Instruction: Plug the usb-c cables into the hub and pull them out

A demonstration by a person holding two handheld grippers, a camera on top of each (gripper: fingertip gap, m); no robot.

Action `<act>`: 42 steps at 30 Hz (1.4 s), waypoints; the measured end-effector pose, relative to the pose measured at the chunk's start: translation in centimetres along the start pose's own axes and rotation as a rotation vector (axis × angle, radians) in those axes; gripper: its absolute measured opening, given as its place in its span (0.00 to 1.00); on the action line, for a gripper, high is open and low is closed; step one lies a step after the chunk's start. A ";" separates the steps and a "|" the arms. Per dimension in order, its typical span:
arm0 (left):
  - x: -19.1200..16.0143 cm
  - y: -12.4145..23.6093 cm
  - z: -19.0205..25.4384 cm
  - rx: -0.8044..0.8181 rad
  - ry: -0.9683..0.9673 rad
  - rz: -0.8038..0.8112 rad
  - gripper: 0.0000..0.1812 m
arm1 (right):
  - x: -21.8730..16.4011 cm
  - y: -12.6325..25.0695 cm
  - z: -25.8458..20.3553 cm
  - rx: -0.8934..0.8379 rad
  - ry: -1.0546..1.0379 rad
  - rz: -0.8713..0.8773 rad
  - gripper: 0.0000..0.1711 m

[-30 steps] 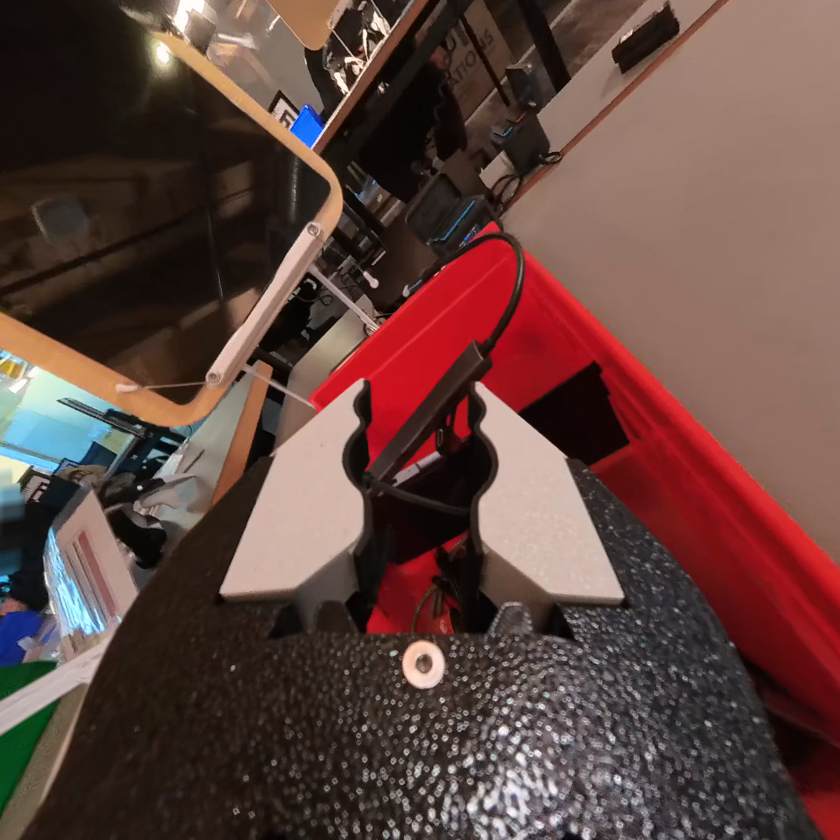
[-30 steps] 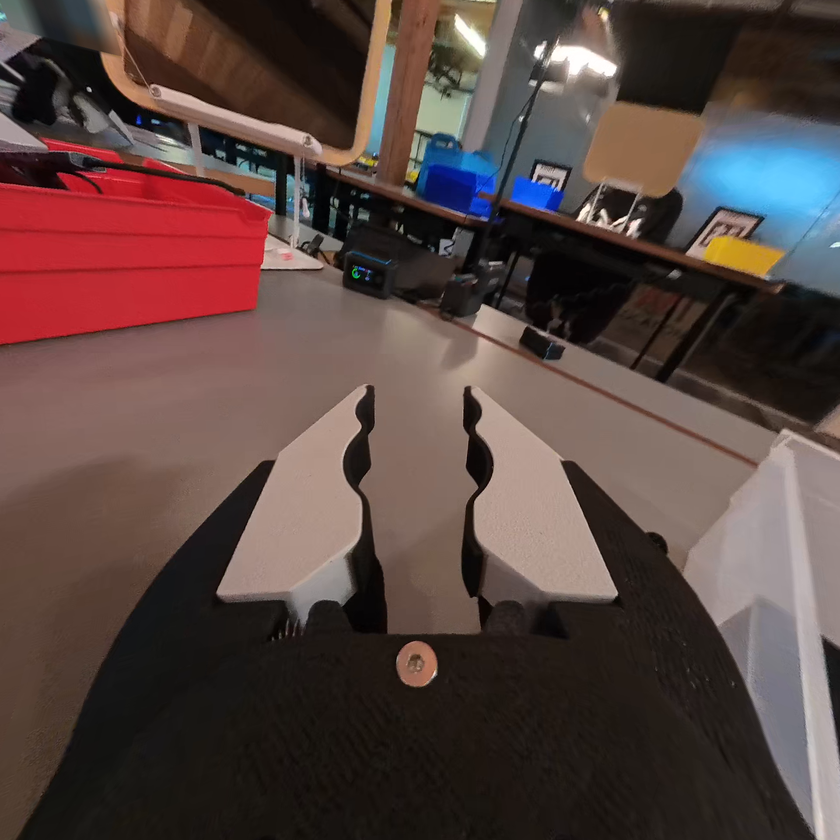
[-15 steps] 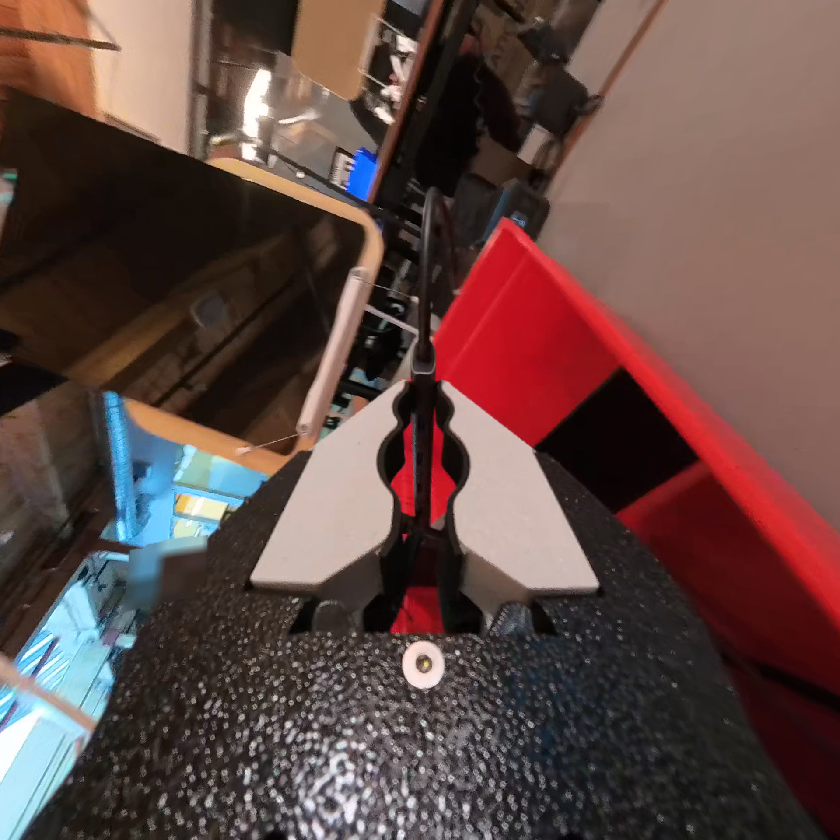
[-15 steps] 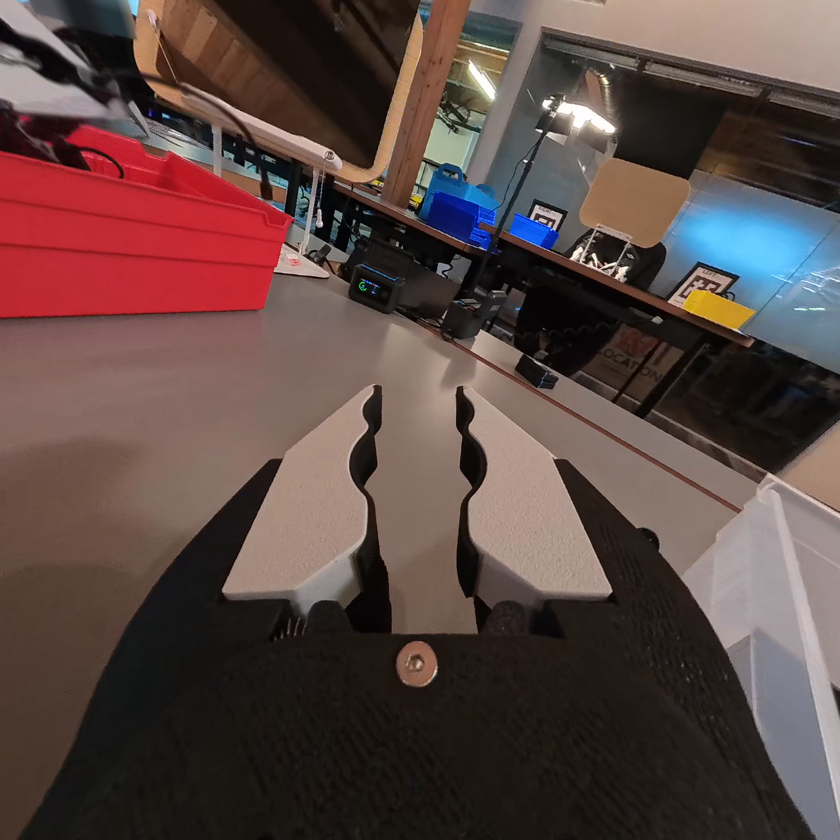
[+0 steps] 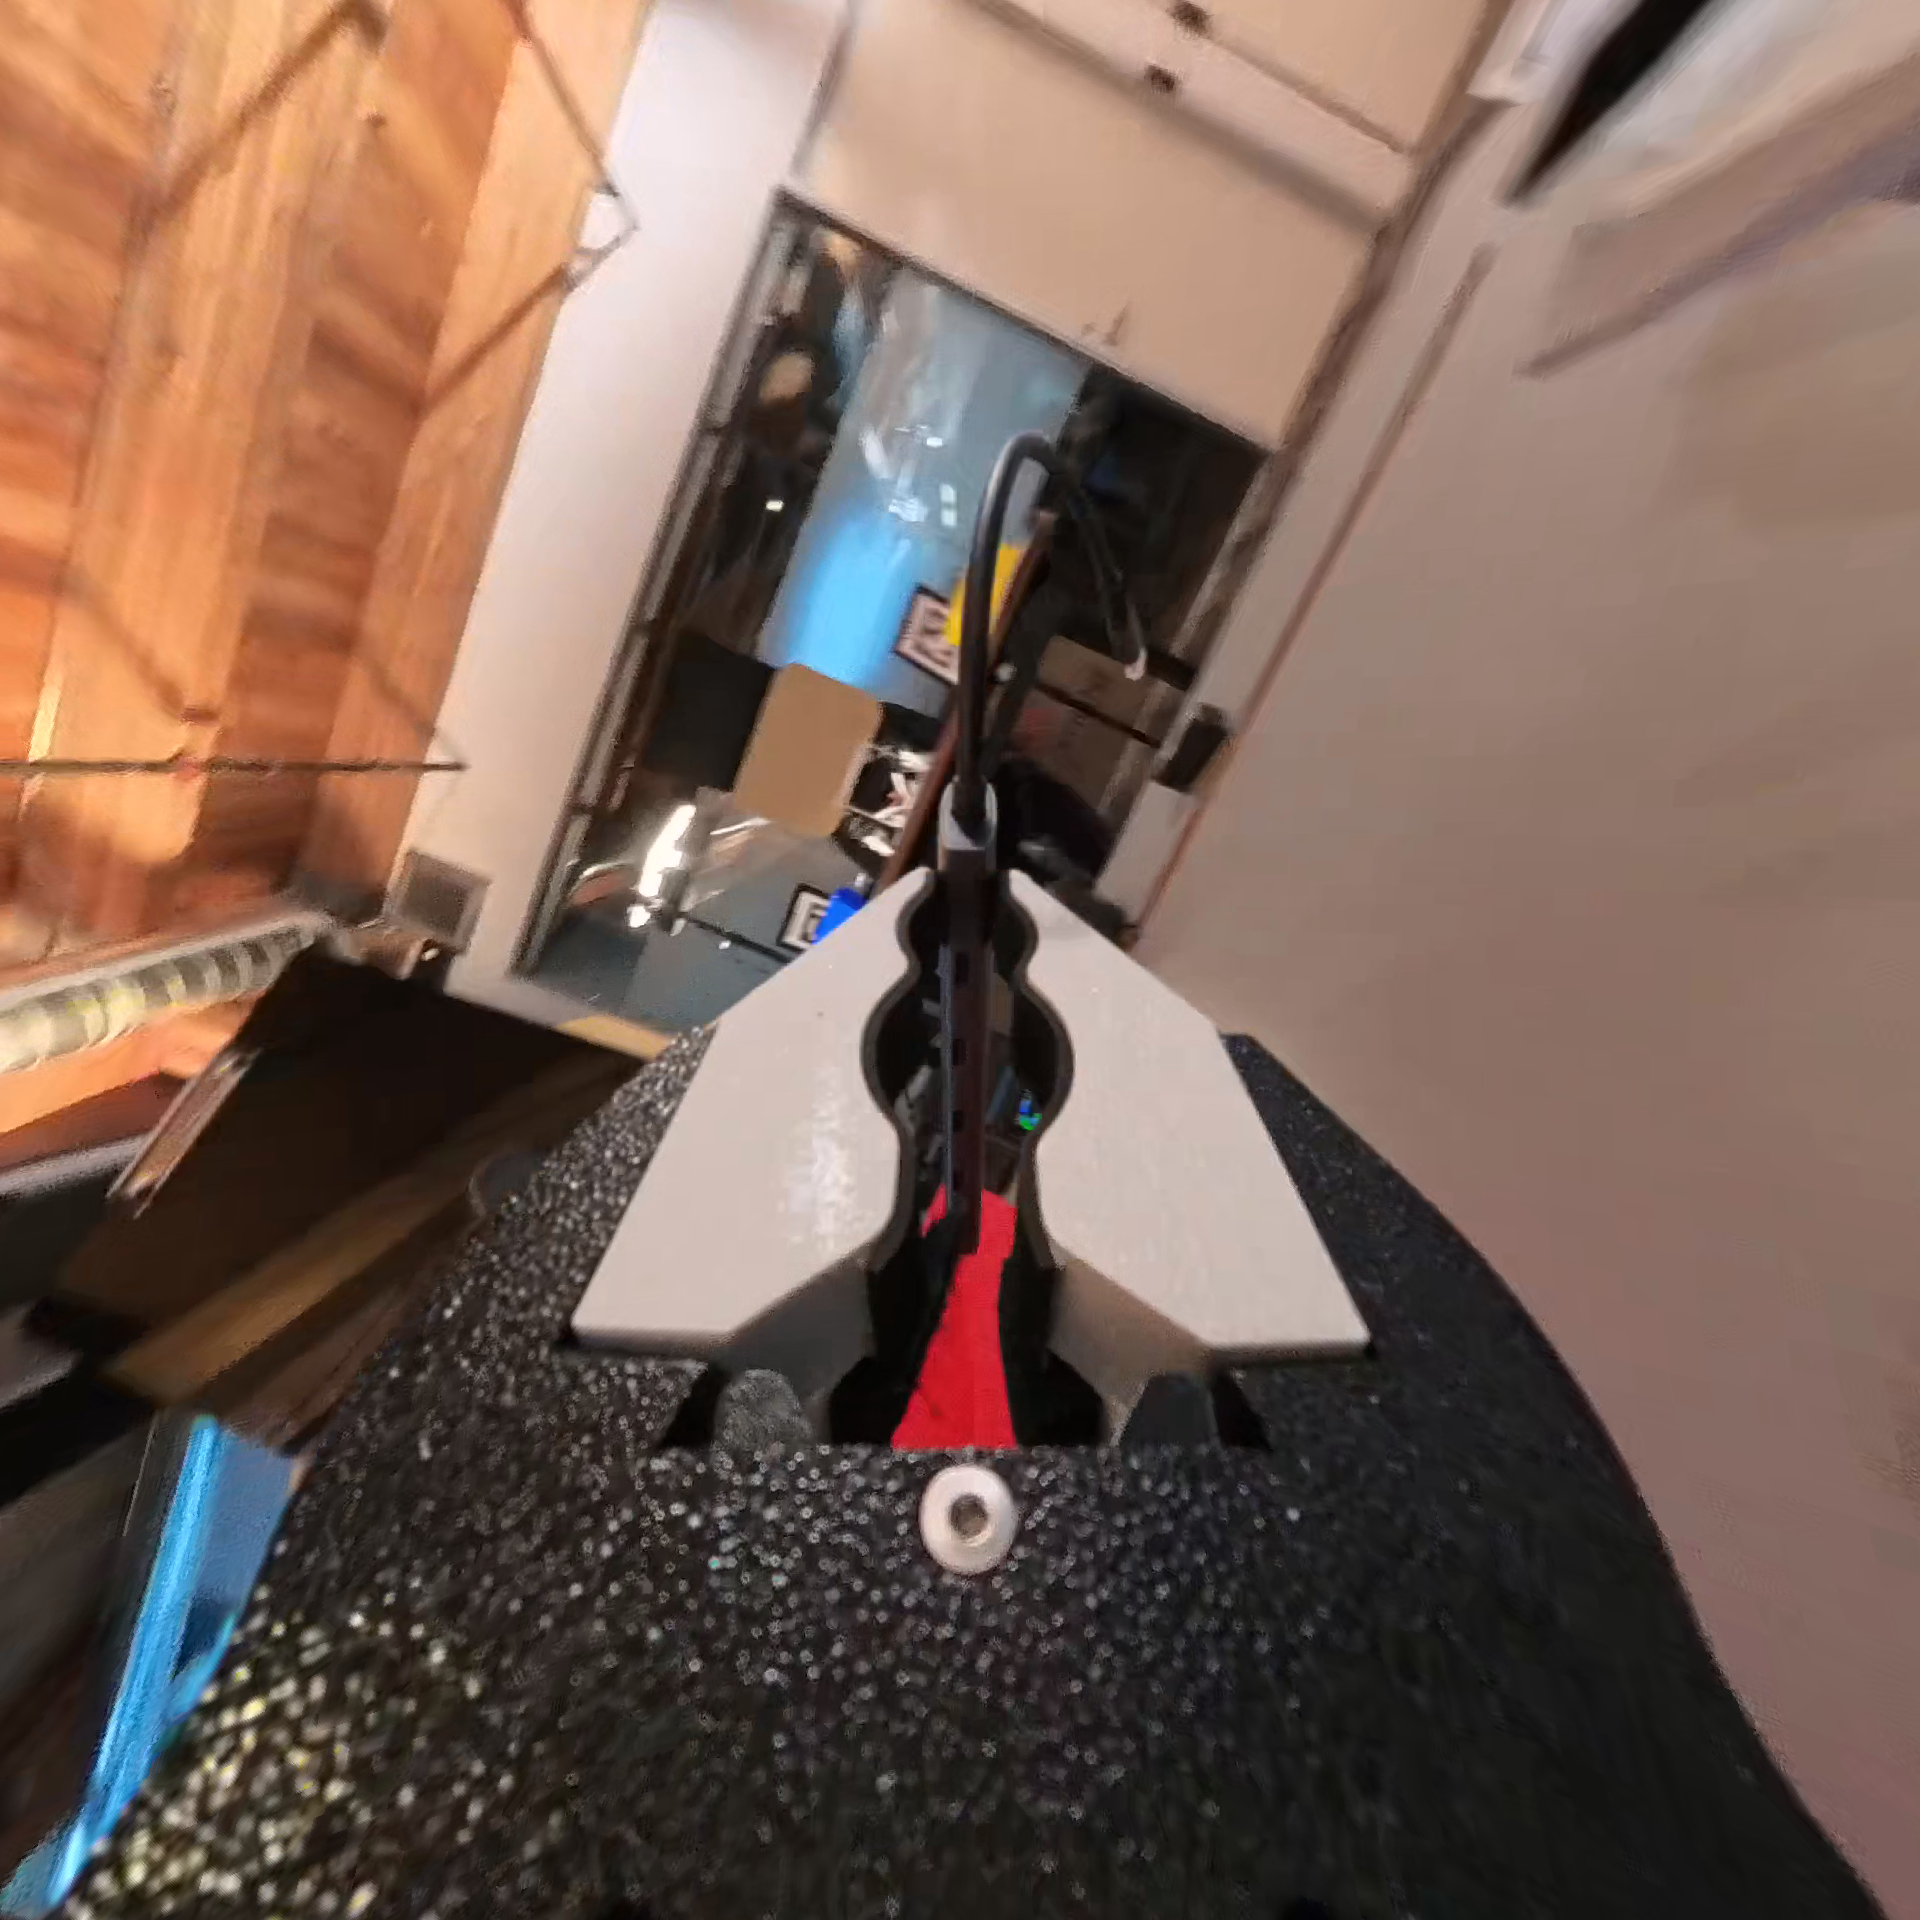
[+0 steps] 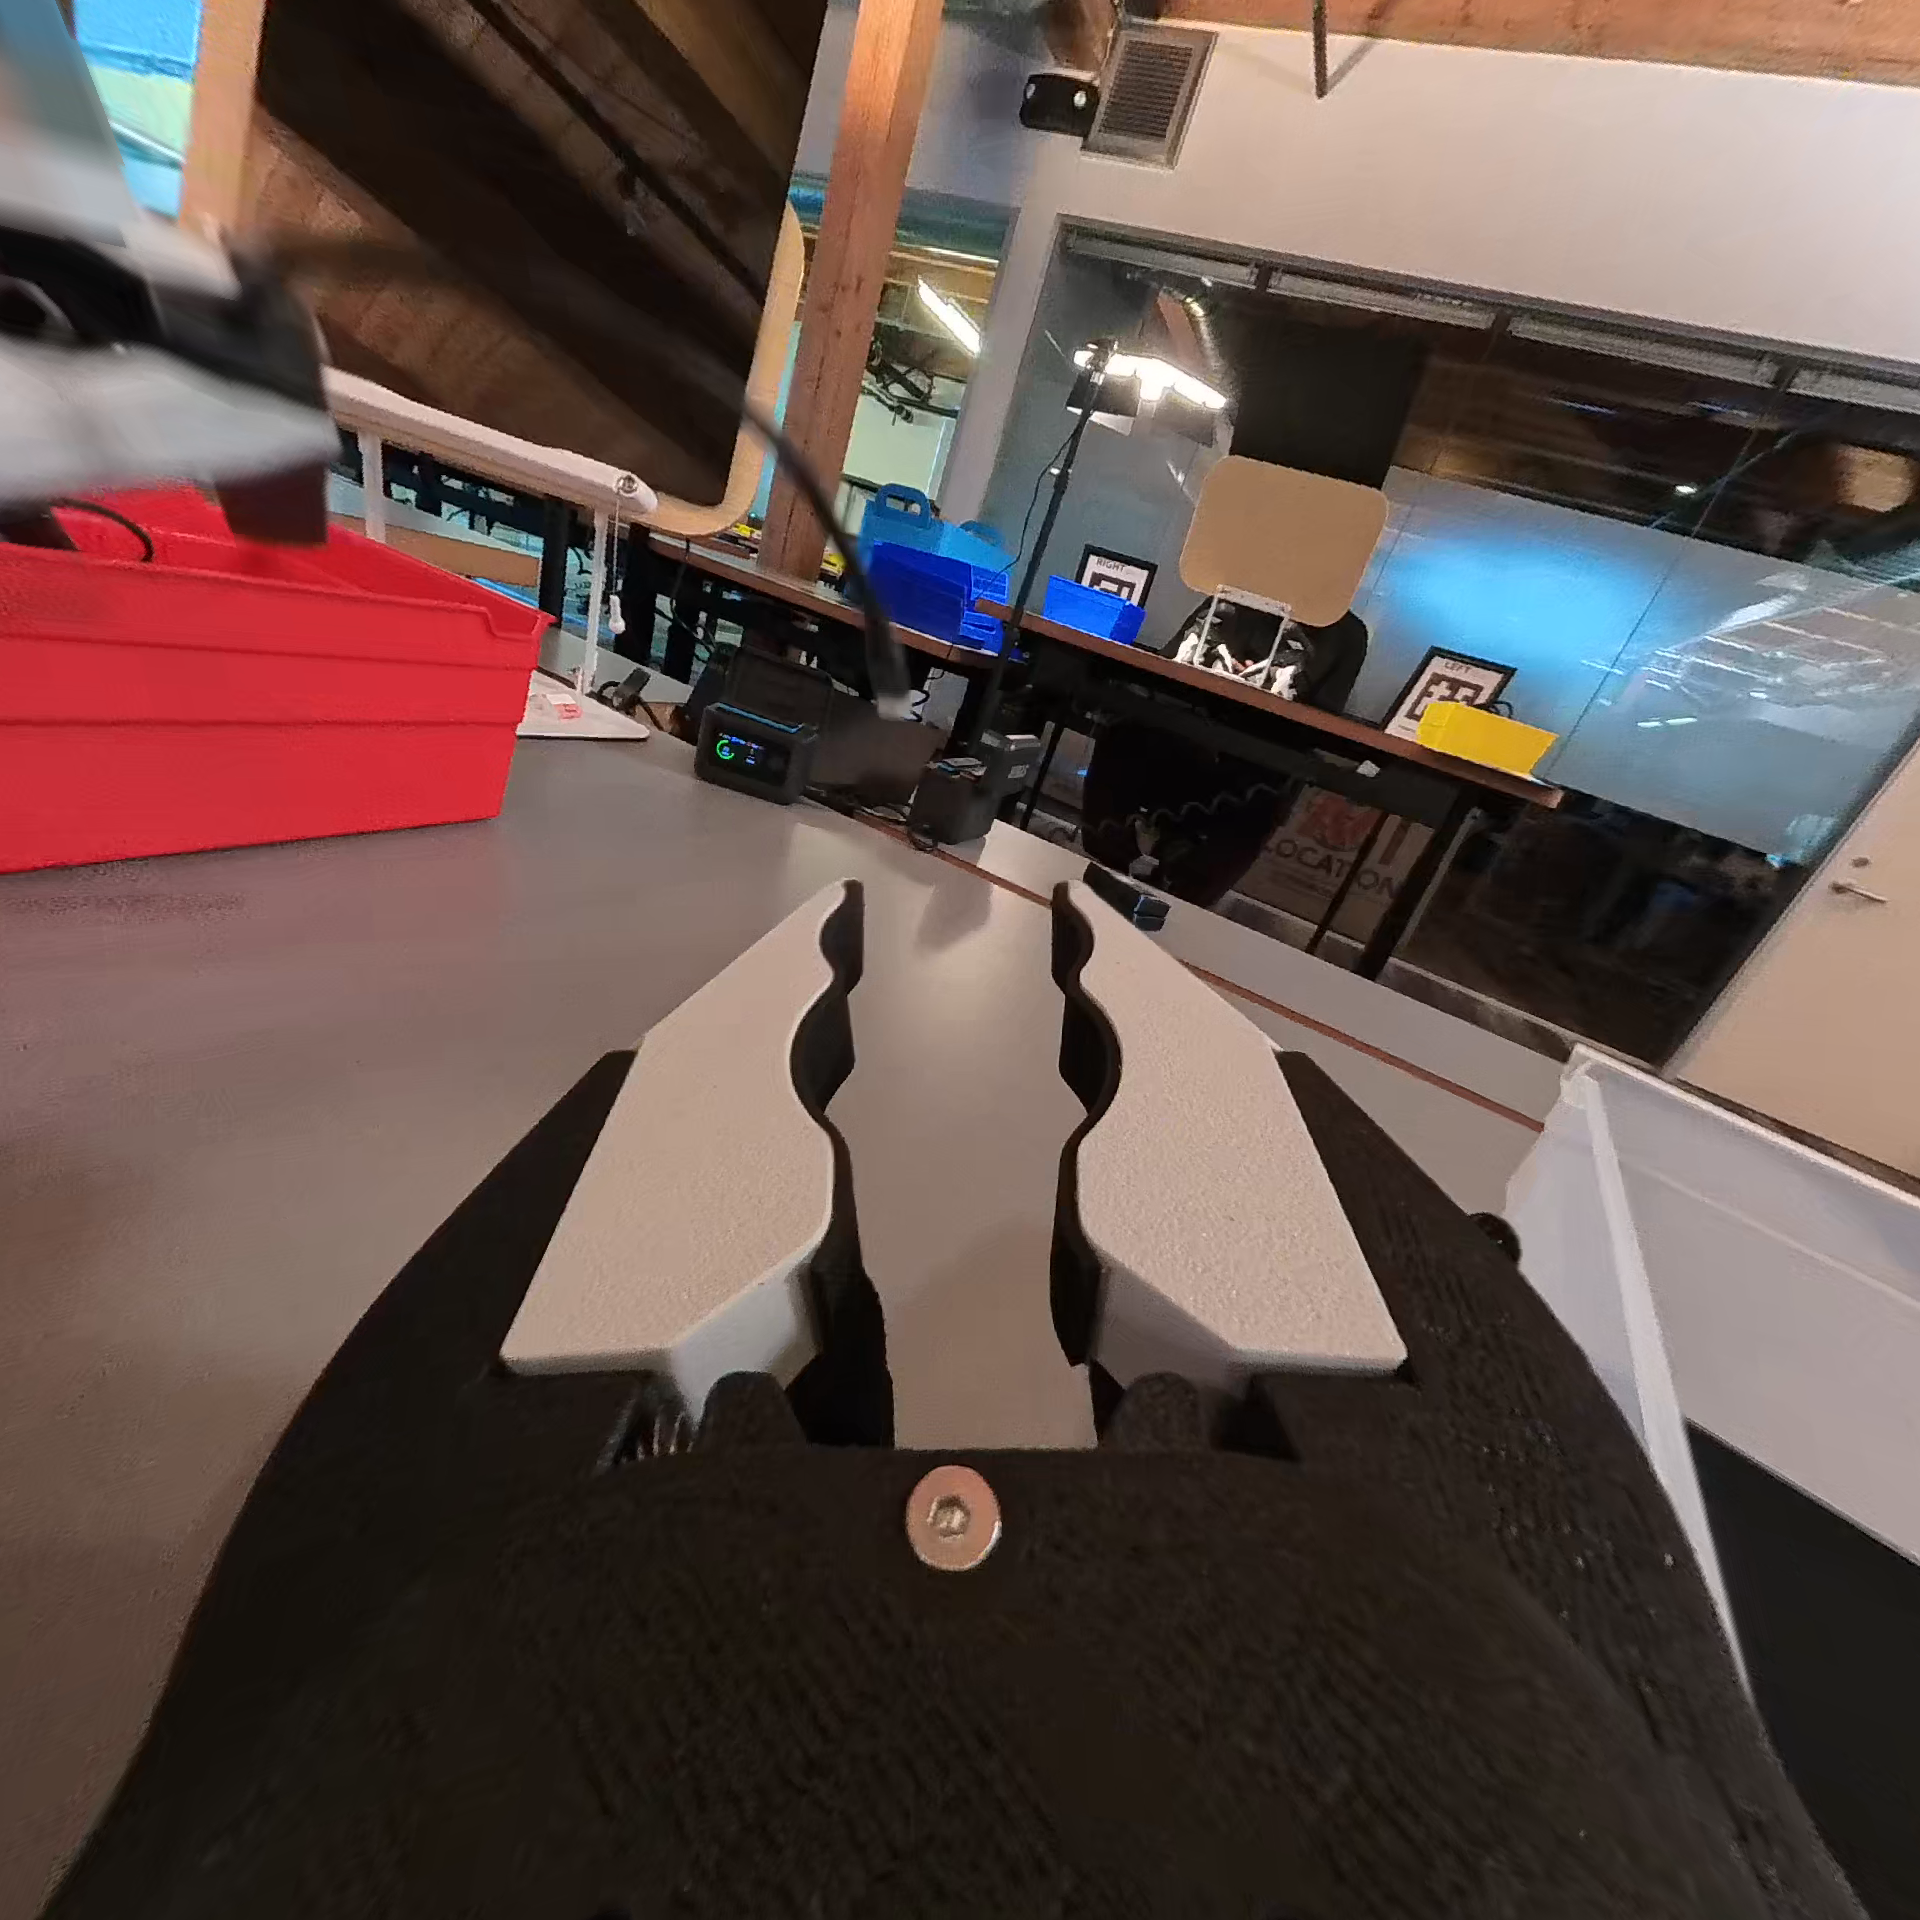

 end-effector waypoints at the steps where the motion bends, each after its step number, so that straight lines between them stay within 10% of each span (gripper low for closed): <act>1: 0.0 -0.3 1.3 -0.041 -0.037 -0.014 0.04 | 0.0 0.1 0.1 -0.010 0.000 -0.001 0.20; 13: -1.3 -2.5 10.2 -0.329 -0.050 -0.187 0.06 | -0.9 0.0 1.1 -0.065 -0.044 -0.076 0.19; 16: -1.2 -2.6 10.4 -0.401 0.055 -0.231 0.35 | -0.8 0.1 1.0 -0.050 -0.055 -0.053 0.20; 25: 1.9 1.9 0.8 -0.381 0.378 -0.090 0.37 | -0.6 0.2 0.7 -0.014 -0.058 -0.029 0.19; 32: -7.5 6.7 -8.8 -0.082 0.561 -0.494 0.34 | -0.7 0.7 0.3 -0.021 -0.020 -0.077 0.19; 42: -16.7 9.6 -6.3 -0.259 0.655 -0.880 0.33 | 0.6 2.6 -1.5 0.002 0.110 -0.046 0.18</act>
Point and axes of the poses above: each gripper's, where its closed fingertips meet, y back along the fingers, x out of its top, z = x × y across the jaws, the point moved 8 cm from there along y, back along the fingers, and after that the axes turned 9 degrees about y, right-handed, at the moved point
